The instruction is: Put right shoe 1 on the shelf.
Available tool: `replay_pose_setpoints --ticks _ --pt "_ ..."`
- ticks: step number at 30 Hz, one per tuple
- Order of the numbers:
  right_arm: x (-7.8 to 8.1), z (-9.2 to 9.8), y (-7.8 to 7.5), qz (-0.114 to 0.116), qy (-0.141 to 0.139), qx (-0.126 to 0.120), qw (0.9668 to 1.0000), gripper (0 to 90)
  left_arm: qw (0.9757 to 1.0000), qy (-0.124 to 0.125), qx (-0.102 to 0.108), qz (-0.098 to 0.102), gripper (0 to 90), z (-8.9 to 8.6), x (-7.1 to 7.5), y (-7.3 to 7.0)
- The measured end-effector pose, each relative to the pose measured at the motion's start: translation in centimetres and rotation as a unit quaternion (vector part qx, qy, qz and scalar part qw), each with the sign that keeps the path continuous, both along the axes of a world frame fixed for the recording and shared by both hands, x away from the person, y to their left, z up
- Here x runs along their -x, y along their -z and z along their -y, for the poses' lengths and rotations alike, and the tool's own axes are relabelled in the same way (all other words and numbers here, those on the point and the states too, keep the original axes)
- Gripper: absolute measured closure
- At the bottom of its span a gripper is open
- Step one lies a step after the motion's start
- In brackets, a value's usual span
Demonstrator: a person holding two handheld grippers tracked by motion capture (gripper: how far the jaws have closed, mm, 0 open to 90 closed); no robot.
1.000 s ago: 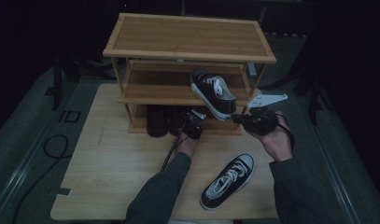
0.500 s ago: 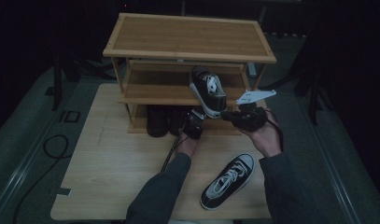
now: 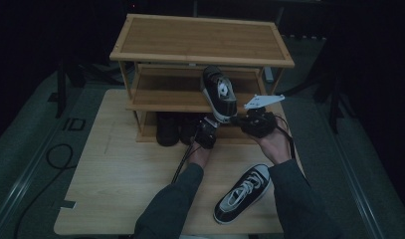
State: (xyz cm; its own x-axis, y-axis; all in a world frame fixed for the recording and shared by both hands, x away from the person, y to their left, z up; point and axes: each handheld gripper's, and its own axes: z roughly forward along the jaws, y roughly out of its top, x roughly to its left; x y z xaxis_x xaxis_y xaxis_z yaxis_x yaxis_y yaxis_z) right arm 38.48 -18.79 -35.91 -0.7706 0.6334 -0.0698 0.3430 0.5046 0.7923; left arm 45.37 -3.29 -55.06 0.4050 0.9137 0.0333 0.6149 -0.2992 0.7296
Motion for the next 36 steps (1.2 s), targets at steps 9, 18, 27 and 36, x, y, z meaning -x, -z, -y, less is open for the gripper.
replay_pose_setpoints --ticks 9,18,27,36 --pt "-0.3 -1.2 0.1 0.008 -0.002 0.008 0.9999 90.0 1.0000 -0.002 -0.001 -0.002 90.0 0.0 0.0 0.0" --pt "-0.7 -1.6 0.1 0.020 0.007 0.012 0.9997 90.0 1.0000 -0.001 0.000 -0.001 90.0 0.0 0.0 0.0" --pt "-1.3 -2.3 0.4 0.031 0.015 0.021 0.9992 90.0 1.0000 -0.002 0.000 -0.002 90.0 0.0 0.0 0.0" --pt "-2.0 -3.0 0.7 0.033 0.017 0.013 0.9992 90.0 1.0000 -0.003 0.001 0.000 90.0 0.0 0.0 0.0"
